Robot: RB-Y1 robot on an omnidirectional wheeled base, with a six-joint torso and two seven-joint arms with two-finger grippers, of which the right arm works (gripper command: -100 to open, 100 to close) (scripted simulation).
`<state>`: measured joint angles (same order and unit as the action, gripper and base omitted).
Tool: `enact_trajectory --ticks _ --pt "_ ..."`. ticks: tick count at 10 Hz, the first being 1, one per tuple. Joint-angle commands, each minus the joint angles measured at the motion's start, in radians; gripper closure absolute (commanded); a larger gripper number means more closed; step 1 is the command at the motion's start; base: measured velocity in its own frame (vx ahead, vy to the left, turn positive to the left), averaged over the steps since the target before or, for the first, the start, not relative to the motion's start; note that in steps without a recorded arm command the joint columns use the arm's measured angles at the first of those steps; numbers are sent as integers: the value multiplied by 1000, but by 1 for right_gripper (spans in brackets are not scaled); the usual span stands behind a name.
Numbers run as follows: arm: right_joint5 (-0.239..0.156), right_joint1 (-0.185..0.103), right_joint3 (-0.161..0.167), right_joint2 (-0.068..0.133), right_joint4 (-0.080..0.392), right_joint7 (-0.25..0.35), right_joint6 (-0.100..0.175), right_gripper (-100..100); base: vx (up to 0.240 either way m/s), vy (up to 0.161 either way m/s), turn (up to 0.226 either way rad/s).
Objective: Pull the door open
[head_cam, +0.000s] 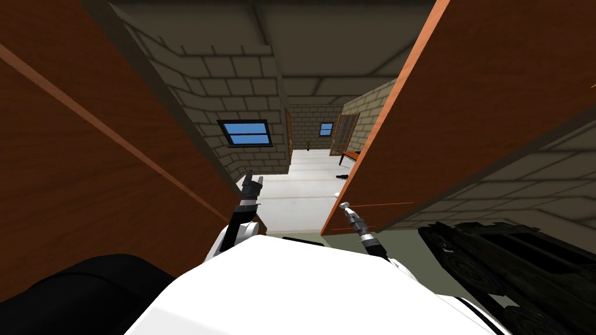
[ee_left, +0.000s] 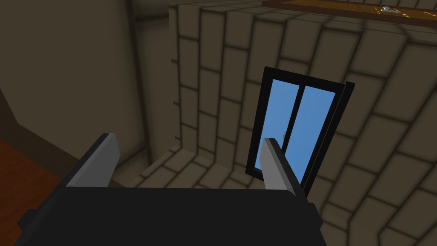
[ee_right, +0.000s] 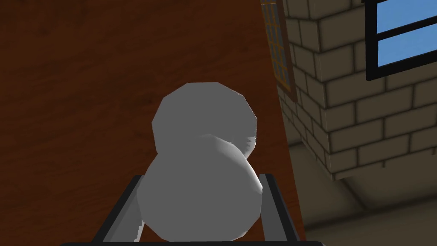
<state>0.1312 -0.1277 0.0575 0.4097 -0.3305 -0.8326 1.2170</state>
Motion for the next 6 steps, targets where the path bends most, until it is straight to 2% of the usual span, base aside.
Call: enact_trajectory --ticks 1,3,5,6 --pt "-14 6 3 -6 -12 50 -11 100 -69 -34 101" --pt "-24 6 5 -8 -17 87 -16 100 -59 -37 73" --pt "-43 7 7 -12 -26 149 -27 100 -50 -28 80" --pt "-43 7 7 -12 -26 155 -27 100 -40 -28 49"
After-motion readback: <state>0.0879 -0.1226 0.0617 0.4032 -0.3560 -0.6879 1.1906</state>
